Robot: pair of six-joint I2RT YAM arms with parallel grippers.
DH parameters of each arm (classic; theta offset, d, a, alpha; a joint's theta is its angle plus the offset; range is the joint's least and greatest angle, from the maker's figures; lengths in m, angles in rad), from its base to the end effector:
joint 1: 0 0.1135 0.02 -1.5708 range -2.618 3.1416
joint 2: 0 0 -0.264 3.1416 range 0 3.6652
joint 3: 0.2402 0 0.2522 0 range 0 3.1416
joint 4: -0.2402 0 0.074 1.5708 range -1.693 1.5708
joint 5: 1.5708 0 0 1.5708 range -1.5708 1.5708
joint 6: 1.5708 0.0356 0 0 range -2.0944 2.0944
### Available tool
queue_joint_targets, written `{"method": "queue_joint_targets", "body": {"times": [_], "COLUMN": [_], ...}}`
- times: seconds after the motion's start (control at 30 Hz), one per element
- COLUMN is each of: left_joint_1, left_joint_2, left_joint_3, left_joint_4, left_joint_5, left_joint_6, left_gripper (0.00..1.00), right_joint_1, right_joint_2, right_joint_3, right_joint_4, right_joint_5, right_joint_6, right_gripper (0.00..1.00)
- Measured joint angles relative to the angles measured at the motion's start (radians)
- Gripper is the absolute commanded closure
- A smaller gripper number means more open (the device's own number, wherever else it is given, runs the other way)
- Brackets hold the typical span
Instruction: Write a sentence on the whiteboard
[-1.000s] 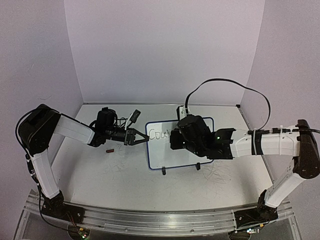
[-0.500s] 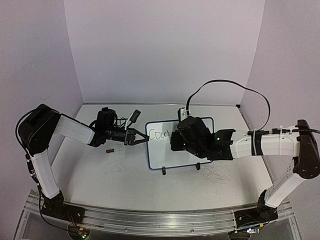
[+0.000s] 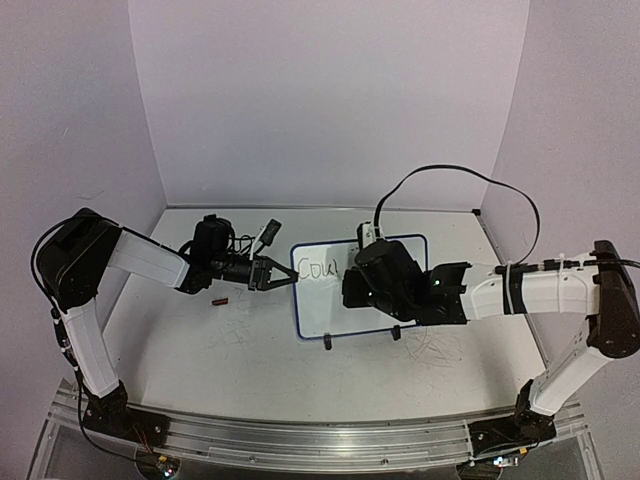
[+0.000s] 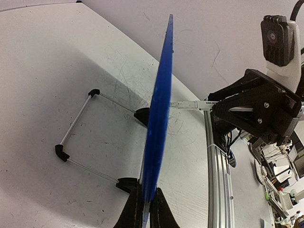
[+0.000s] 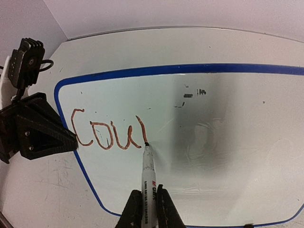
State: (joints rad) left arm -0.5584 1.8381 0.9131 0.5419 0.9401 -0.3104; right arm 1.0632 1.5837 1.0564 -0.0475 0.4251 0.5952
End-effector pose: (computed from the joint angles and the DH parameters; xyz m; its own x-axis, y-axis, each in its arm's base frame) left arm 0.3013 -0.2221 0.1731 -0.5913 0.1570 -0.7910 0.8056 0.1588 -0.5708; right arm 0.1852 0.3028 0.2482 -0.5709 0.0245 -0.8207 -0.3717 0.8835 0.2849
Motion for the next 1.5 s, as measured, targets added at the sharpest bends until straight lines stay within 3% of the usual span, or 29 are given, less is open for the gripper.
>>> {"method": "queue_joint_targets", "body": {"times": [1.5], "left_joint_1": [-0.001], "left_joint_2": [0.000], "left_joint_3": [0.000], "left_joint_4": [0.000], "left_joint_5": [0.000], "left_joint_6": [0.000], "left_gripper": [1.00], "right_joint_1": [0.004], "right_joint_2": [0.000], "right_joint_3": [-0.002], "right_joint_4": [-0.008], "right_joint_5": [-0.002], "right_joint_6": [-0.005], "right_gripper": [1.00]}}
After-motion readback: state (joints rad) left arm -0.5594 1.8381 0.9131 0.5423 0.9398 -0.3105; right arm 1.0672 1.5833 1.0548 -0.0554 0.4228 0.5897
